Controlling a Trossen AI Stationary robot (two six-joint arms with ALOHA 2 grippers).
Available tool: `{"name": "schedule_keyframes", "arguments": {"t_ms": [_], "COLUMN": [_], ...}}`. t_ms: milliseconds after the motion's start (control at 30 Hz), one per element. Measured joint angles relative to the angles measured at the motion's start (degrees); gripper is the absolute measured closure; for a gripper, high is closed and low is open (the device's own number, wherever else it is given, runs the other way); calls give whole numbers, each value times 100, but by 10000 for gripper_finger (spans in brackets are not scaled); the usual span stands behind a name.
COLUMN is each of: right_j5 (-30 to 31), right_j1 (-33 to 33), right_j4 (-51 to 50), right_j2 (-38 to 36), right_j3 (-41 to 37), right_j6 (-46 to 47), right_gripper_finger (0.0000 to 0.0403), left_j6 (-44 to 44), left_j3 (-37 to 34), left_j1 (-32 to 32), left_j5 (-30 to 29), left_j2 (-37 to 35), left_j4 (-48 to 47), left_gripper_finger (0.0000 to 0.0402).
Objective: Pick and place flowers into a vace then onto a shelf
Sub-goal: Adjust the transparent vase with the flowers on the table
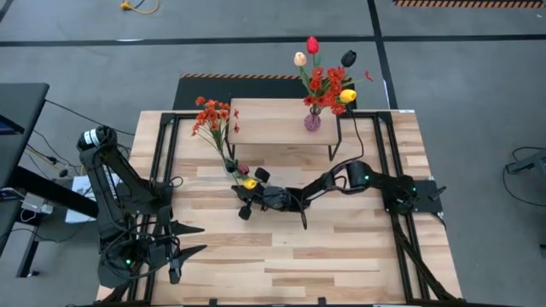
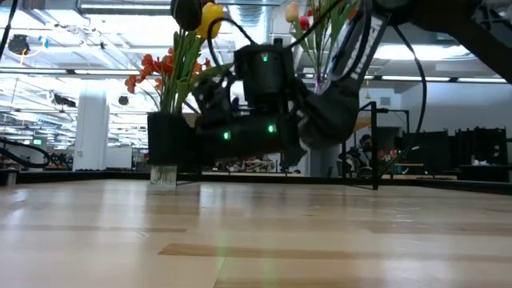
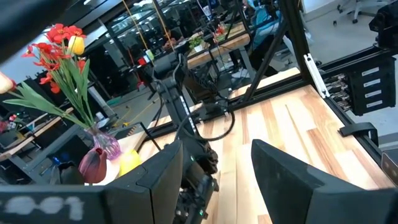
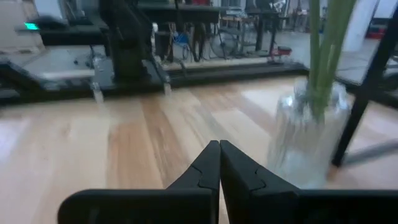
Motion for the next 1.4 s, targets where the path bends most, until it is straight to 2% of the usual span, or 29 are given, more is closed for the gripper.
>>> {"name": "schedule_keyframes", "arguments": {"t_ms": [333, 1400], "right_j5": [133, 155], "right_j1": [236, -92], "right_j4": [270, 134], "right_j2": [637, 641], "right_j3": [513, 701], "right_j6": [-652, -746], "right_gripper_finger": [403, 403], "left_j6": [-6, -13], "left_j3": [0, 0], "left_j1": [0, 0], "left_j5": [2, 56], "left_j2": [0, 2], "left_j4": [13, 4], "left_gripper_finger": [219, 219]}}
